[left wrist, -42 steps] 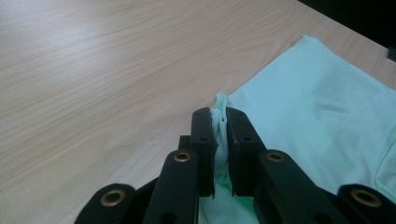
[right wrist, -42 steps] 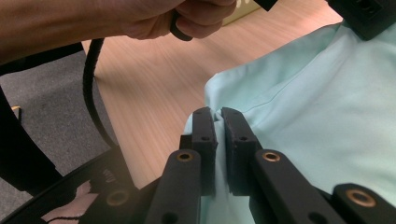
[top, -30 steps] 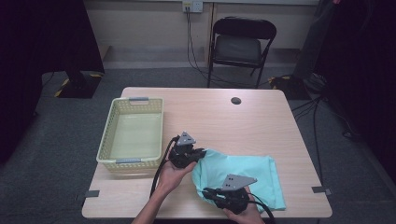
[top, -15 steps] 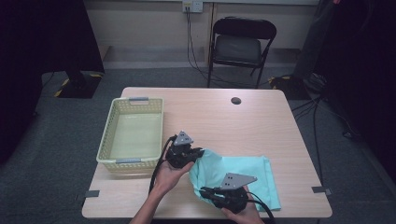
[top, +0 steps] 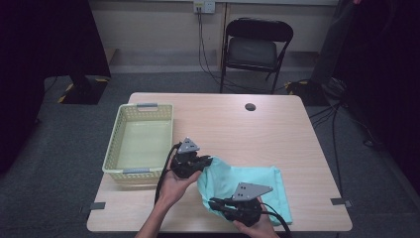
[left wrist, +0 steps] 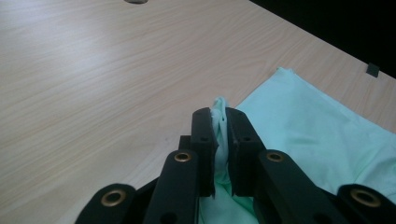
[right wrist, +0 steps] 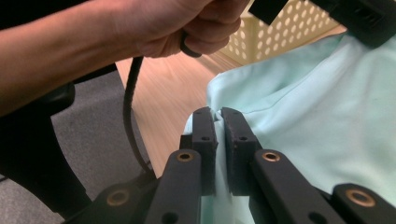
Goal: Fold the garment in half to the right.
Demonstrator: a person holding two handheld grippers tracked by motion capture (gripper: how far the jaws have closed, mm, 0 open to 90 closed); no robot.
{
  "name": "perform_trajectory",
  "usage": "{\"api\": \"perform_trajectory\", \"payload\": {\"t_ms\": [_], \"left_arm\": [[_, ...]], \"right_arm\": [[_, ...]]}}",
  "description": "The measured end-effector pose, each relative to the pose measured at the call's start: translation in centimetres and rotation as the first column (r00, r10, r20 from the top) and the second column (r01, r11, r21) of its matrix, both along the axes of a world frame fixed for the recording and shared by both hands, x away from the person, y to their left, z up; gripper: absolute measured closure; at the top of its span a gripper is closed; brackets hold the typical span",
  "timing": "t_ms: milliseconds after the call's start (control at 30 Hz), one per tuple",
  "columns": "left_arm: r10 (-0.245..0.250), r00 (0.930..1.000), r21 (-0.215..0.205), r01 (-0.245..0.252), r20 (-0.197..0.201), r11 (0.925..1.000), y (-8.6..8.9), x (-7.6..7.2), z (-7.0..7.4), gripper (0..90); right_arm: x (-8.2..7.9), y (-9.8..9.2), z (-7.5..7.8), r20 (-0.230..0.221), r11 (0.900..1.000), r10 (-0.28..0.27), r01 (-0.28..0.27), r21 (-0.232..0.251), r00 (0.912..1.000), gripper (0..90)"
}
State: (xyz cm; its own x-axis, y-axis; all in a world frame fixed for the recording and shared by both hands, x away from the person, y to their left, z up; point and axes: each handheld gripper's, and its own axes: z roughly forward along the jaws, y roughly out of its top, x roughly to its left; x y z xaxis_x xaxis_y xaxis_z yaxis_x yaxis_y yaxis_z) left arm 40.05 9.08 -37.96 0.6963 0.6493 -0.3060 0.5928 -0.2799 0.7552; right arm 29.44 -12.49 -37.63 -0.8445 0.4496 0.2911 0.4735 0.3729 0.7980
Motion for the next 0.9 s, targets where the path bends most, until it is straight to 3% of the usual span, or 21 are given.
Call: {"api": "perform_trajectory", "payload": {"t_ms": [333,900], "left_arm": [[0.036,0.9993,-0.003,-0.036,0.004,0.9993,1.8,-0.1,0.7,83.1],[0.049,0.9982,0.012,-0.05,0.035,0.9987,2.8,0.0,2.9,83.2]], "right_arm": [[0.3,1.5,1.2,0.016,0.999,0.028,-0.028,0.03,0.9995,84.8],[0.7,2.8,3.0,0.051,0.997,0.05,-0.053,0.057,0.9974,84.9]]}}
